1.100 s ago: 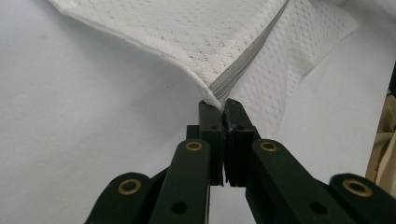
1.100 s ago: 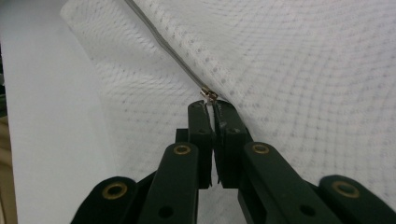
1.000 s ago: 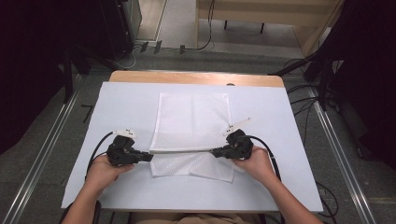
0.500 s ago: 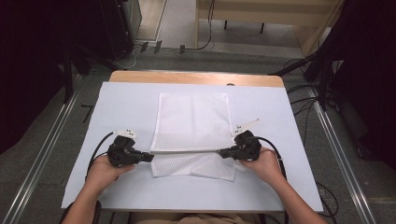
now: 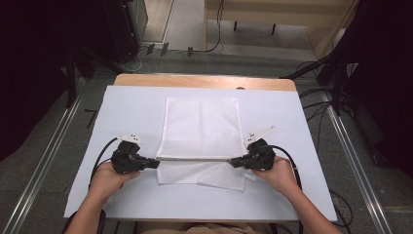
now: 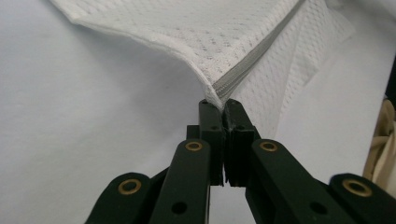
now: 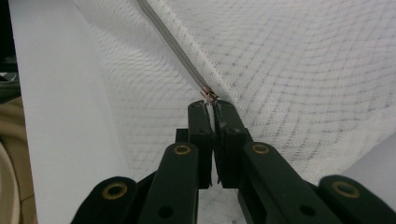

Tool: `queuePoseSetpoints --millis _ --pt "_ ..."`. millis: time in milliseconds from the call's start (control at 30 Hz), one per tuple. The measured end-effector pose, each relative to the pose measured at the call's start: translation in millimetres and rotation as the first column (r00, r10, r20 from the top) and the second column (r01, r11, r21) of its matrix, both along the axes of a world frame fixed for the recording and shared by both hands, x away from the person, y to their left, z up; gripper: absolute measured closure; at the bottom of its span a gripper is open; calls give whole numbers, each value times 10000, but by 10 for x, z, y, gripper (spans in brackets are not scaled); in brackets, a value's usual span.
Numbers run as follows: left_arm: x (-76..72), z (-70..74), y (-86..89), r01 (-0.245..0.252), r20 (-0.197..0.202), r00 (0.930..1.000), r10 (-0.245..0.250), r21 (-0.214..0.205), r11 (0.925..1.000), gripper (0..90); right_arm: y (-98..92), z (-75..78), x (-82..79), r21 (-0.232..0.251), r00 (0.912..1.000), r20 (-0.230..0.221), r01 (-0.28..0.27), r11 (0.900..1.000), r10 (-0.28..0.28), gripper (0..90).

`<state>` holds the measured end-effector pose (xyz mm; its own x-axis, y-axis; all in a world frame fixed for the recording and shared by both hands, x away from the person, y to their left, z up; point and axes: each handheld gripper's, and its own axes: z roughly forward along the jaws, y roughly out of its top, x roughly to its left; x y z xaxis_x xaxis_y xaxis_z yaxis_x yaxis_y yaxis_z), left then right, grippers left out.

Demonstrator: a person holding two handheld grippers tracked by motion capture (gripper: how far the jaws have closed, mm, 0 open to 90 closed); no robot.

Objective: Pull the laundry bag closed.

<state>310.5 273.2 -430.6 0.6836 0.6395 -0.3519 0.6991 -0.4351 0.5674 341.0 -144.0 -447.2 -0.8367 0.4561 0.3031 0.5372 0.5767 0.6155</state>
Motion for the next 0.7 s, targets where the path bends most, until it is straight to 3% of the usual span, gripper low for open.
queuePoseSetpoints --millis 67,200,267,400,700 --pt "-2 2 10 -85 -4 10000 85 78 9999 891 32 -5 -29 -196 9997 238 -42 9998 47 884" --pt "-10 -17 -17 94 -91 9999 -92 218 9997 892 24 -23 -29 -398 9998 184 45 9992 -38 885" --pt "-12 -8 -6 38 -110 9999 -38 56 10000 891 18 -22 -32 -368 9999 127 11 9993 -6 884" --pt "-9 -13 -23 108 -112 9999 -107 79 9999 891 -51 -9 -22 -297 9996 106 264 9992 -261 885" --pt "-15 -7 -24 110 -88 9999 -110 48 9999 891 -120 -3 -66 -148 9996 164 252 9996 -249 885"
